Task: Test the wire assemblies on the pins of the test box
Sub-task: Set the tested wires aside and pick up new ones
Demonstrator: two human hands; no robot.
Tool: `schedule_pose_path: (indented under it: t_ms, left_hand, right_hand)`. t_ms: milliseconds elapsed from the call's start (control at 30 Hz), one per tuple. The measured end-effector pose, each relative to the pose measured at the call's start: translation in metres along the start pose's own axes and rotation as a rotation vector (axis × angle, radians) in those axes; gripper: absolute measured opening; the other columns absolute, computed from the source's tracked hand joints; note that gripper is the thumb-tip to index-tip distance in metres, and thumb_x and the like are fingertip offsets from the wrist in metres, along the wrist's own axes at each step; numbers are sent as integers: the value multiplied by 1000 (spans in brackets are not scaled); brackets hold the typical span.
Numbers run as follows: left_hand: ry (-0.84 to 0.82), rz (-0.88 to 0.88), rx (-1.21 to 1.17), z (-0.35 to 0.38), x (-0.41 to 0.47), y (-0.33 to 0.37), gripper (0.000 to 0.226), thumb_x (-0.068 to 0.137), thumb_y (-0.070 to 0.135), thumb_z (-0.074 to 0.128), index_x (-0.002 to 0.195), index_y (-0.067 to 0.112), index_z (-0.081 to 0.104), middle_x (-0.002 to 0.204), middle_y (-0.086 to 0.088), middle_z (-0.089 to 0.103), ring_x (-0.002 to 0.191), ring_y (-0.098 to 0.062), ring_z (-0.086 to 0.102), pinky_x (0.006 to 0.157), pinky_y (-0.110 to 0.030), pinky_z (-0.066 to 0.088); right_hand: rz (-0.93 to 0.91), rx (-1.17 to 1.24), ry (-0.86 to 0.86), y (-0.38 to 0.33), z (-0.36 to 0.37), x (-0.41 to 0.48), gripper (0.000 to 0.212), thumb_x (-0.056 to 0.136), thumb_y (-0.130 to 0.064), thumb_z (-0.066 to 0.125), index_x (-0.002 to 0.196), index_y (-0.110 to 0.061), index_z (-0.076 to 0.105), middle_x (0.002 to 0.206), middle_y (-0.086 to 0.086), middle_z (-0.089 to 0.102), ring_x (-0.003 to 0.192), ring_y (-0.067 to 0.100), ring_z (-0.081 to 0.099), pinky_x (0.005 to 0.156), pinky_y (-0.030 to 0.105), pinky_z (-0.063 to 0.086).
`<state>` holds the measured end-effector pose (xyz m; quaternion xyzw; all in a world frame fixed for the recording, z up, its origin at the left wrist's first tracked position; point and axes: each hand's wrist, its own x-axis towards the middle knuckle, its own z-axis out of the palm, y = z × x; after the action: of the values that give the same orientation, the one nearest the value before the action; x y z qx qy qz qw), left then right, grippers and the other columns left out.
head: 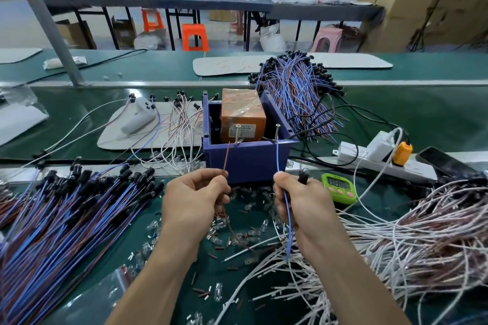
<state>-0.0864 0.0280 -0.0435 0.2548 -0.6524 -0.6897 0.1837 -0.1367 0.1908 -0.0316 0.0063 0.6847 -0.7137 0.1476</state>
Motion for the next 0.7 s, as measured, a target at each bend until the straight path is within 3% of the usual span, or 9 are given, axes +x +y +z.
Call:
schedule_pose_path:
  t_ms: [133,267,467,633,700]
  left_hand:
    - [13,-4,-6,-1,0,0,18,90,1,72,84,16,79,70,-8,75,56,-15,67,48,-19,50]
    - [51,-18,12,-2,-2,3,19,89,4,74,78,17,80,68,-8,75,55,-16,67,47,-19,49]
    - [131,13,79,8,-1,11,27,87,19,77,71,42,78,64,2,75,55,-14,72,59,-32,60]
    - [158,70,83,18,-5,15,30,85,22,76,72,48,75,61,6,73,49,-8,68,46,-17,51]
    - [176,80,79,17,-4,15,31,85,21,75,72,48,75,60,5,73,48,-8,67,46,-18,51]
  right_hand:
    - [2,-7,4,0,0,0,54,100,-21,59,46,-21,55,49,-1,44,42,12,39,44,21,34]
    - [-2,-19,0,1,1,-1,55,101,-22,59,45,-22,55,50,-1,45,44,12,40,47,23,34]
    - [0,-16,6,2,4,0,55,101,-23,59,46,-22,56,50,-1,45,44,12,39,46,23,33]
    - [-15,-5,28,3,3,-2,55,101,-24,59,46,-22,54,49,0,44,43,12,39,45,22,34]
    - [-40,-13,38,4,2,-4,54,100,-24,59,47,-22,54,50,1,45,44,12,40,46,22,36]
